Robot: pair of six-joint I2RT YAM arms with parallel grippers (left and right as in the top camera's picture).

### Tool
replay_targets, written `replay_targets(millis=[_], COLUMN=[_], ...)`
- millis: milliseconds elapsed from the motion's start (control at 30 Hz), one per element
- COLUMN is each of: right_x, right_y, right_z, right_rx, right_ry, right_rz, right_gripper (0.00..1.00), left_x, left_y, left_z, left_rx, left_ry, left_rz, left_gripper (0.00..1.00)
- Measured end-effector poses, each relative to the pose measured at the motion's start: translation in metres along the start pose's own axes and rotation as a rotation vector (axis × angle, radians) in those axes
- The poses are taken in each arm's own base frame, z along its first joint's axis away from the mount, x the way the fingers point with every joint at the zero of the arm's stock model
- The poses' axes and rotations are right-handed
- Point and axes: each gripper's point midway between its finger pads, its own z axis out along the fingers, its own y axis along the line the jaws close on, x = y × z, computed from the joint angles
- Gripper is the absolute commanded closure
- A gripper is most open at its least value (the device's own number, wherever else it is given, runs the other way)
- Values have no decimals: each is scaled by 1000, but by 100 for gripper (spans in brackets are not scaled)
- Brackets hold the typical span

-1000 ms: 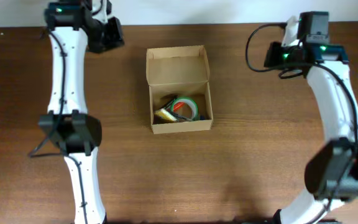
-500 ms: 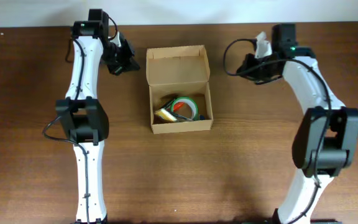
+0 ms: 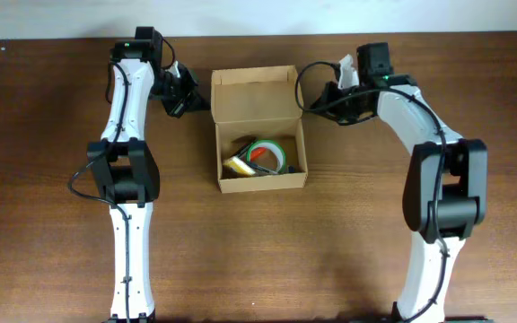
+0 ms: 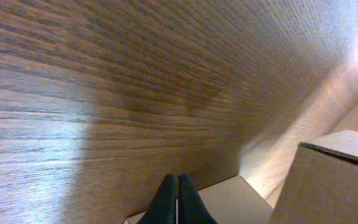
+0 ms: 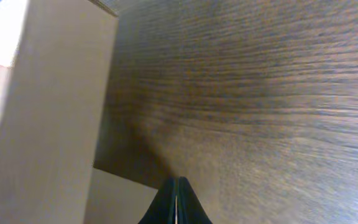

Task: Pack container
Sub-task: 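Bring both grippers to the box's side flaps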

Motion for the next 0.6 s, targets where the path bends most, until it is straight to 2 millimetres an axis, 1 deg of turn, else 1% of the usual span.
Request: replay_targets(millis=[133, 300, 467, 600], right_x=[2, 5, 7, 5], right_y=[-3, 0, 13, 28], right_z=[15, 25, 30, 33], right_rx=[-46, -78, -108, -154], right_ry=[18, 37, 41, 32], right_rz=[51, 83, 68, 33], right_gripper=[96, 96, 96, 96], left_x=[1, 7, 14, 17], left_y=[-2, -5, -14, -22], left_z=[2, 11, 23, 27], left_rx=[3, 3, 9, 27], left_ry=[5, 22, 39, 45], left_rz=[-4, 1, 17, 35], left_gripper=[98, 98, 98, 98])
